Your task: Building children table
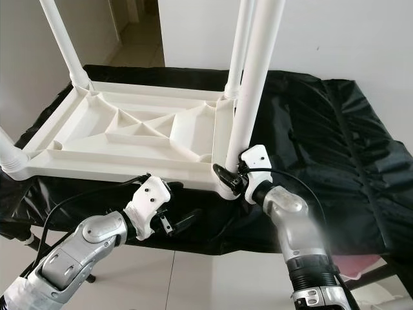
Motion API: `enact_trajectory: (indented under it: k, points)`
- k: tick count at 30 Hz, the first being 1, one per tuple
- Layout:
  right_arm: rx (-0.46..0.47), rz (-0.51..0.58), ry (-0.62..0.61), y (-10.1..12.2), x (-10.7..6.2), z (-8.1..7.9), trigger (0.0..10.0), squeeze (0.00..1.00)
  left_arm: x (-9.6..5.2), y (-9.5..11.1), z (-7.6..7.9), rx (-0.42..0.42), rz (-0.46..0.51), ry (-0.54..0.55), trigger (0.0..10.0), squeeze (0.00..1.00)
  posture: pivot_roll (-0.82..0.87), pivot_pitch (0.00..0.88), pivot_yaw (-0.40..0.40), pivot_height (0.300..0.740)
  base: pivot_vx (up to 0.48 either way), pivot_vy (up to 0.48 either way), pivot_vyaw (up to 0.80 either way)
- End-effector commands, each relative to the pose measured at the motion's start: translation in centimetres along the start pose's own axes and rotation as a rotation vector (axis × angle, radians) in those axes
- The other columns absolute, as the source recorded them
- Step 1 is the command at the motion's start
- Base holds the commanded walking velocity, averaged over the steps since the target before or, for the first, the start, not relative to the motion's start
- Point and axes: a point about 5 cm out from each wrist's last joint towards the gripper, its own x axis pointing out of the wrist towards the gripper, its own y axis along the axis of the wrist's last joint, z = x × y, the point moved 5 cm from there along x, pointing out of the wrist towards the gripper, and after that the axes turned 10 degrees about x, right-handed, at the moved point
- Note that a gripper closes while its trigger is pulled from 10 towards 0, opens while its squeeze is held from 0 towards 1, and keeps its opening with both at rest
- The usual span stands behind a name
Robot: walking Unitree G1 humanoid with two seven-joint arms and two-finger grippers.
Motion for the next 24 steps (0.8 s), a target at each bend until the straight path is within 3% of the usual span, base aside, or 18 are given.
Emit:
enact_trajectory:
  k: [1, 5, 6, 19, 24]
  points:
    - [-0.015, -0.028, 0.001, -0.67, -0.18, 0.16, 0.0, 0.0, -0.08, -0.15, 0.58, -0.004, -0.005, -0.045, 10.0, 0.0, -0.01, 0.089, 0.019, 0.74, 0.0, 0.0, 0.0]
    - [-0.009, -0.027, 0.012, -0.69, -0.22, -0.07, 0.0, 0.0, -0.1, -0.14, 0.61, -0.004, -0.005, -0.046, 10.0, 0.0, -0.01, 0.09, 0.02, 0.74, 0.0, 0.0, 0.0]
    - [-0.002, -0.025, 0.014, -0.73, -0.17, -0.15, 10.0, 0.0, -0.11, -0.15, 0.62, -0.003, -0.006, -0.047, 10.0, 0.0, -0.01, 0.09, 0.02, 0.74, 0.0, 0.0, 0.0]
    - [0.074, 0.005, -0.063, -0.21, 0.26, -0.83, 10.0, 0.0, -0.2, -0.19, 0.7, -0.007, -0.009, -0.046, 10.0, 0.0, -0.01, 0.092, 0.015, 0.74, 0.0, 0.0, 0.0]
    - [0.152, 0.005, -0.249, -0.52, 0.11, -0.53, 10.0, 0.0, -0.22, -0.22, 0.82, -0.008, -0.008, -0.047, 10.0, 0.0, -0.01, 0.088, 0.01, 0.74, 0.0, 0.0, 0.0]
